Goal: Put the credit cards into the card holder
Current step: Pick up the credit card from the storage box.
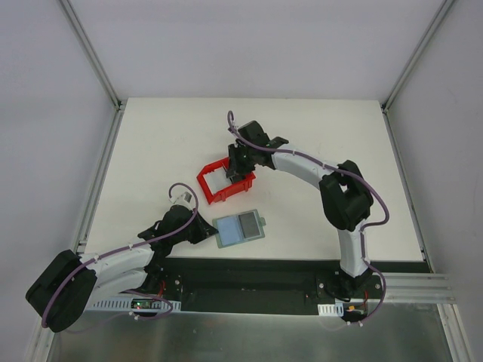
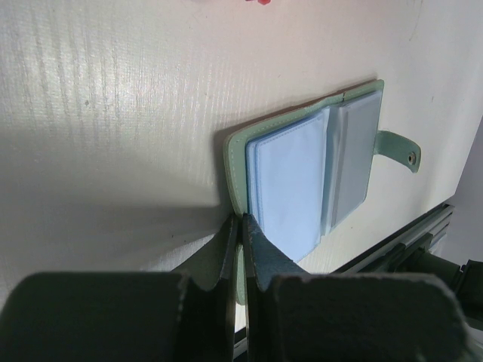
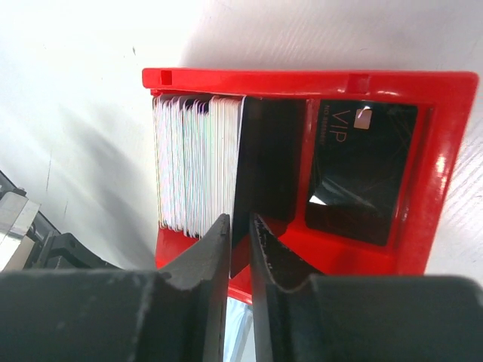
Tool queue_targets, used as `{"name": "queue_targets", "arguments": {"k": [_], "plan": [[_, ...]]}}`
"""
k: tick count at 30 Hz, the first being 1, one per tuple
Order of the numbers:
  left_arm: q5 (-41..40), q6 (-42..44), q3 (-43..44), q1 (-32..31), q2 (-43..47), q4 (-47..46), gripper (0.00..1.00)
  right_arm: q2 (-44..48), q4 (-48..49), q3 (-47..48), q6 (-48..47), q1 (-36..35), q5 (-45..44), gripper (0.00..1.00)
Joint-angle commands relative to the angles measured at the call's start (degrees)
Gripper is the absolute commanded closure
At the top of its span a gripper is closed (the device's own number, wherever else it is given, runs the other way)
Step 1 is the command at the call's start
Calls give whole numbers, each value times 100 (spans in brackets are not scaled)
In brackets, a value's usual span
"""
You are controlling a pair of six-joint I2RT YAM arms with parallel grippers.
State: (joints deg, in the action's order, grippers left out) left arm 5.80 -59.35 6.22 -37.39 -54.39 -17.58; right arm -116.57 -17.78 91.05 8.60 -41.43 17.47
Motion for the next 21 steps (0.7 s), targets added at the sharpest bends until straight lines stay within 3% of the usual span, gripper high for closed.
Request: {"name": "queue_targets", "arguments": {"k": [1, 7, 16, 21], "plan": [[17, 82, 29, 47, -28, 115, 100, 469, 135, 27, -7, 12, -174, 86], [17, 99, 29, 47, -36, 115, 100, 609, -59, 89, -279, -23, -929, 100], [61, 126, 46, 47, -107, 97, 100, 1276, 134, -218, -667, -93, -1912, 100], [61, 143, 29, 47, -63, 115, 100, 2155, 582, -1000, -369, -76, -1609, 100]]}}
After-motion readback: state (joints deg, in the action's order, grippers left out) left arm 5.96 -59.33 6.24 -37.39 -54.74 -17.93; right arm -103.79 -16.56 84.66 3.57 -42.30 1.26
